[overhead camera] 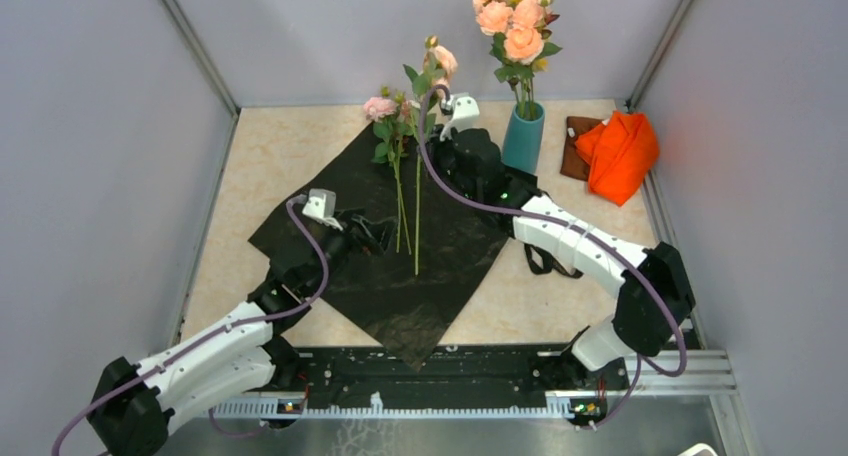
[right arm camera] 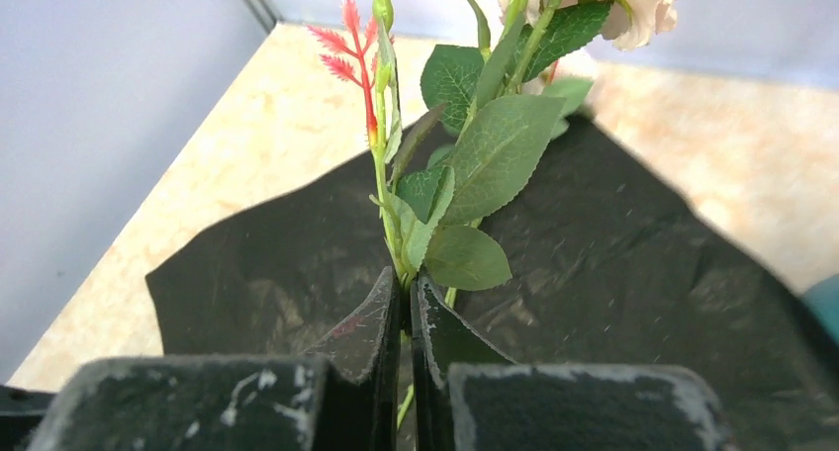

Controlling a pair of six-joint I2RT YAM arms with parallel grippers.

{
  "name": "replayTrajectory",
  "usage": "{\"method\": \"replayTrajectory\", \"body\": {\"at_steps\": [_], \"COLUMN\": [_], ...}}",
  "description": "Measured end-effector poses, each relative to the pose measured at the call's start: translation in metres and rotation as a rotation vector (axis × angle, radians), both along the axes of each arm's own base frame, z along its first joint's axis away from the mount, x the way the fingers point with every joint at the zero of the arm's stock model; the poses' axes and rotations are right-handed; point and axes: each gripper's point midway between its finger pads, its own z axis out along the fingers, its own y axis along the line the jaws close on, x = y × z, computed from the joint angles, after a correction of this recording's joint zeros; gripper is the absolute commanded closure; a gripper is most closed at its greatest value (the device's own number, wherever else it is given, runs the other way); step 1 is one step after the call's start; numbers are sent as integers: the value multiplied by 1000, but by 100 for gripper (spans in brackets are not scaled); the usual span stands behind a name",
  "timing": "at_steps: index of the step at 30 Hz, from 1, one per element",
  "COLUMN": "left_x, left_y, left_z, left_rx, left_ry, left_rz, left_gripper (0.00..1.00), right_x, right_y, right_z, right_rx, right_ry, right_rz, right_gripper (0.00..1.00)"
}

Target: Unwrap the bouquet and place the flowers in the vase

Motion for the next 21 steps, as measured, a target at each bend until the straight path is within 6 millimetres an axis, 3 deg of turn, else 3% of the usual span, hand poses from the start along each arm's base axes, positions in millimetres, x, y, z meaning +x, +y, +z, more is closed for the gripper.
{"method": "replayTrajectory", "body": {"at_steps": [6, 10, 16, 21], "left_x": [-2, 4, 19, 13], "left_y": [1, -13, -56, -77], "left_z": [-26, -32, 7, 38], "left_rx": [26, 33, -69, -190], "left_ry": [55, 86, 54, 23], "left_rz": [-2, -32, -145, -250], "left_gripper": [1, 1, 5, 8], "right_x": [1, -10, -32, -37], "right_y": [-15, -25, -40, -44], "right_z": [50, 64, 39, 16], "right_rx": [-63, -59, -69, -97], "right_ry": [-144, -181, -154, -118], "right_rz": [-13, -6, 19, 22], "right_gripper": [100, 100, 100, 100]}}
